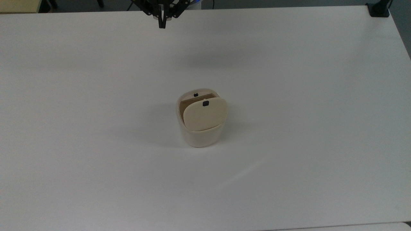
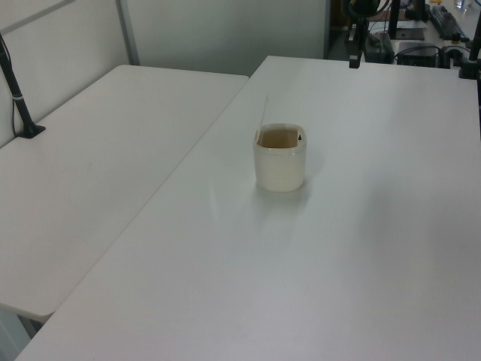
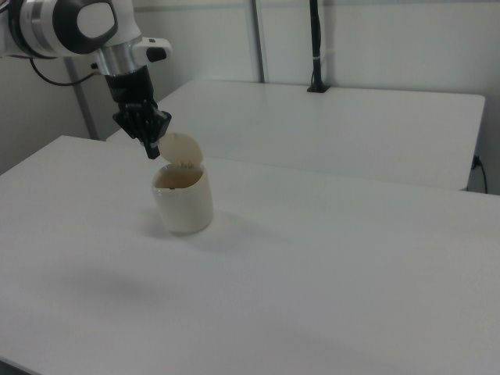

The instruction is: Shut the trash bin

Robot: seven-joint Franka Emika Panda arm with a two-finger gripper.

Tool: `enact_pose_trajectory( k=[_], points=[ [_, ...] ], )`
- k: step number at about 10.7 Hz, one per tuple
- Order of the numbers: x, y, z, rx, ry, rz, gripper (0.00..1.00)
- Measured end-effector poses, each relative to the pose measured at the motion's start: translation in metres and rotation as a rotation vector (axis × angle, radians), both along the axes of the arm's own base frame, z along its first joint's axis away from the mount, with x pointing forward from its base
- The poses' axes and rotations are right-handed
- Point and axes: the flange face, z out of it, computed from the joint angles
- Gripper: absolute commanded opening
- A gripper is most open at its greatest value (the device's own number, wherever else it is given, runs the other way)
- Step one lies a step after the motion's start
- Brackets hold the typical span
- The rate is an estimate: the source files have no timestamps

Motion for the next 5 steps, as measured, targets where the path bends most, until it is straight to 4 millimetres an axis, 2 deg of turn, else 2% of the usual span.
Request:
enact_pose_trajectory(
  k=[5],
  points=[
    [0.0027, 0.0035, 0.001, 0.001, -0.017, 0.008, 0.0]
  ],
)
